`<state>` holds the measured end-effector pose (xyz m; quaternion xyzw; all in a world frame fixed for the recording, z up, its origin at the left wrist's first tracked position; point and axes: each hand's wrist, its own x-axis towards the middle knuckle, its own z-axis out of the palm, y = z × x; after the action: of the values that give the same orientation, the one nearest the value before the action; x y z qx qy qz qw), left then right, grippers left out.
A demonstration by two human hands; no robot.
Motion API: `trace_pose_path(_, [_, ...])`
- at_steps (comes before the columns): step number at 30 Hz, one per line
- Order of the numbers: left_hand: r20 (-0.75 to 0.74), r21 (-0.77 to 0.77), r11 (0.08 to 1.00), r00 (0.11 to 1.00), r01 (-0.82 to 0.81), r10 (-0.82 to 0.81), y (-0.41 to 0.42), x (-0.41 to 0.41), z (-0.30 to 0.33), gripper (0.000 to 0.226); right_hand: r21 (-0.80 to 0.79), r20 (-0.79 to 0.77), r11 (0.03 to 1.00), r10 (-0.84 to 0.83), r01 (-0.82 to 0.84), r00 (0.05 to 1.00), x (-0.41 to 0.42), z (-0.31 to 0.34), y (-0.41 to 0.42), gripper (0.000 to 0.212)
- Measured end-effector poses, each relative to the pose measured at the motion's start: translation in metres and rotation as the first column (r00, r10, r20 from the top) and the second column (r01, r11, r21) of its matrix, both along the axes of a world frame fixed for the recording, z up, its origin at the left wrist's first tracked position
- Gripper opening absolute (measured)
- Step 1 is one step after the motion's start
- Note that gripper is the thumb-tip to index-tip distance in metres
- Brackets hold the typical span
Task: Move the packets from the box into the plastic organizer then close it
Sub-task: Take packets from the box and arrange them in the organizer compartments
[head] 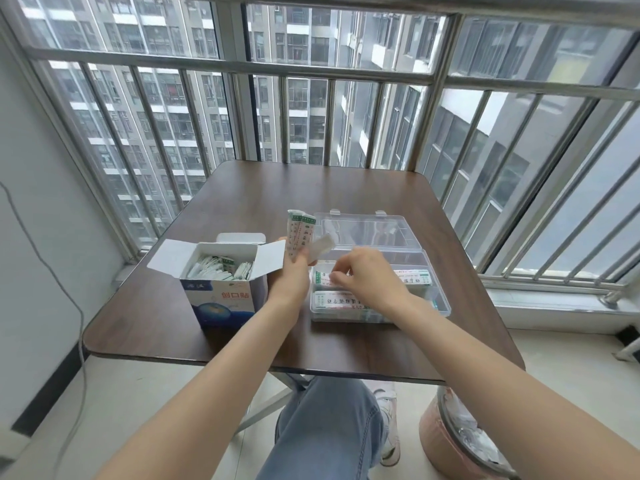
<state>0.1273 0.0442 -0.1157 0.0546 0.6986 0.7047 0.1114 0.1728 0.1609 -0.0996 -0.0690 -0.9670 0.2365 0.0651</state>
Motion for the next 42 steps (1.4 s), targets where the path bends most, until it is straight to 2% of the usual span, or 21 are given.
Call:
trace_pose_path(2, [0.061,0.023,1.000,0.998,0.014,-0.015,-0.001,0.000,-0.003,0.016,-0.079,0.002,0.997,-0.018,0.018,1.000,0.001,0.003,0.000,0.018])
trace_pose_path(4, [0.097,0.019,0.999,0.994,0.040,-0.042,-0.003,0.000,-0.005,0.004,-0.285,-0.025,0.951,-0.132,0.120,0.991,0.002,0.008,0.002,0.019])
trace_pose_path(6, [0.055,0.048,0.994,0.993,0.097,-0.100,-0.004,0.001,-0.006,0.014,-0.580,0.029,0.780,-0.267,0.234,0.963,0.002,0.016,0.007,0.026])
trace_pose_path(8, [-0.020,0.061,0.985,0.987,0.162,-0.161,-0.004,0.003,-0.003,0.027,-0.813,0.165,0.510,-0.259,0.280,0.952,0.005,0.024,0.010,0.029])
trace_pose_path(9, [-0.050,0.050,0.981,0.982,0.186,-0.183,-0.003,0.004,0.000,0.026,-0.867,0.205,0.406,-0.236,0.288,0.950,0.007,0.026,0.011,0.026])
trace_pose_path(11, [-0.084,0.033,0.979,0.976,0.203,-0.200,-0.001,0.003,0.006,0.019,-0.914,0.224,0.292,-0.217,0.282,0.950,0.010,0.028,0.012,0.021])
trace_pose_path(13, [-0.096,0.029,0.983,0.980,0.179,-0.176,0.002,0.003,0.010,0.017,-0.929,0.212,0.254,-0.236,0.270,0.948,0.011,0.029,0.015,0.023])
trace_pose_path(15, [-0.119,0.011,0.993,0.986,0.118,-0.116,0.005,0.004,0.011,0.014,-0.912,0.188,0.316,-0.250,0.263,0.950,0.011,0.027,0.020,0.019])
trace_pose_path(18, [-0.176,-0.061,0.998,0.984,-0.020,0.009,0.008,0.005,0.008,0.011,-0.823,0.147,0.508,-0.246,0.256,0.958,0.013,0.024,0.025,0.003])
trace_pose_path(22, [-0.197,-0.143,0.980,0.974,-0.139,0.109,0.010,0.006,0.004,0.012,-0.605,0.072,0.759,-0.248,0.240,0.966,0.011,0.015,0.023,0.006])
trace_pose_path(25, [-0.182,-0.165,0.972,0.973,-0.169,0.138,0.013,0.006,0.001,0.013,-0.361,0.011,0.911,-0.209,0.199,0.978,0.006,0.010,0.021,0.005])
trace_pose_path(31, [-0.296,-0.287,0.935,0.948,-0.207,0.119,0.010,0.004,-0.001,0.013,-0.043,-0.062,0.980,-0.195,0.193,0.979,0.004,-0.004,0.015,0.006])
trace_pose_path(36, [-0.330,-0.394,0.910,0.944,-0.130,-0.009,0.008,0.001,-0.003,0.014,0.054,-0.079,0.977,-0.201,0.205,0.976,0.005,-0.007,0.013,0.010])
trace_pose_path(40, [-0.470,-0.451,0.874,0.880,-0.182,-0.059,0.004,0.001,-0.004,0.014,0.096,-0.084,0.977,-0.183,0.191,0.980,0.007,-0.007,0.014,0.010])
trace_pose_path(42, [-0.499,-0.455,0.879,0.858,-0.139,-0.123,0.004,0.002,-0.004,0.014,0.099,-0.078,0.977,-0.182,0.189,0.980,0.007,-0.006,0.014,0.007])
